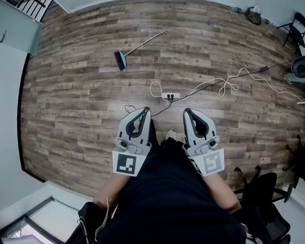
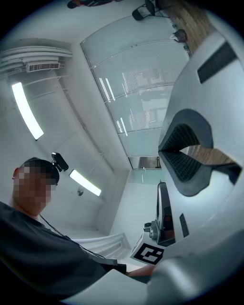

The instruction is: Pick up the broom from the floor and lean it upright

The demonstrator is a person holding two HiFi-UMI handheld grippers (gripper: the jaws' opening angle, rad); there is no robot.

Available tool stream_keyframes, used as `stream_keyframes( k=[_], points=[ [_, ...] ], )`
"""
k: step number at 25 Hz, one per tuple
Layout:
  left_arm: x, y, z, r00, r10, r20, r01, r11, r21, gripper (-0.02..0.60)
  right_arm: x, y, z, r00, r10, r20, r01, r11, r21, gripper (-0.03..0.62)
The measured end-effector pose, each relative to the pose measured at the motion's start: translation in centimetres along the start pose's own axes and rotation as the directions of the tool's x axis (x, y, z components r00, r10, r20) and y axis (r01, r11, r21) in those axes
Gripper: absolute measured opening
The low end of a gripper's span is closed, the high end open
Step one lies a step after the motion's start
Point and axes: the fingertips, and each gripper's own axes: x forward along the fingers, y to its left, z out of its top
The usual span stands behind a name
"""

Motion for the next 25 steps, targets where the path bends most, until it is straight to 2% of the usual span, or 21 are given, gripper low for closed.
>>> stream_keyframes(
  k=[5,8,10,13,19,25],
  points=[
    [-0.3,0.6,-1.0,0.998,0.054,-0.027,-0.055,0.998,-0.033,0.018,-0.4,-0.4,-0.3,0.999,0.045,0.009,-0.045,0.998,0.052,0.018],
    [-0.6,1.7,-2.1,0.994,0.09,-0.064,-0.094,0.993,-0.065,0.018,0.1,-1.1,-0.9,0.999,0.045,-0.011,-0.044,0.996,0.078,0.018],
    [-0.5,2.5,-3.0,0.99,0.105,-0.09,-0.114,0.989,-0.098,0.018,0.7,-1.7,-1.4,0.999,0.04,-0.029,-0.037,0.996,0.086,0.018],
    [0.3,4.2,-3.5,0.987,0.139,-0.077,-0.149,0.977,-0.155,0.018,1.9,-2.5,-2.0,0.998,0.039,-0.055,-0.034,0.996,0.083,0.018],
    [3.3,7.5,-5.5,0.986,0.153,-0.073,-0.164,0.969,-0.187,0.018,4.5,-5.0,-3.9,0.995,0.018,-0.102,-0.009,0.996,0.091,0.018],
    [8.4,13.6,-9.0,0.984,0.151,-0.091,-0.168,0.958,-0.232,0.018,11.3,-8.1,-6.2,0.989,-0.005,-0.149,0.016,0.997,0.073,0.018]
  ],
)
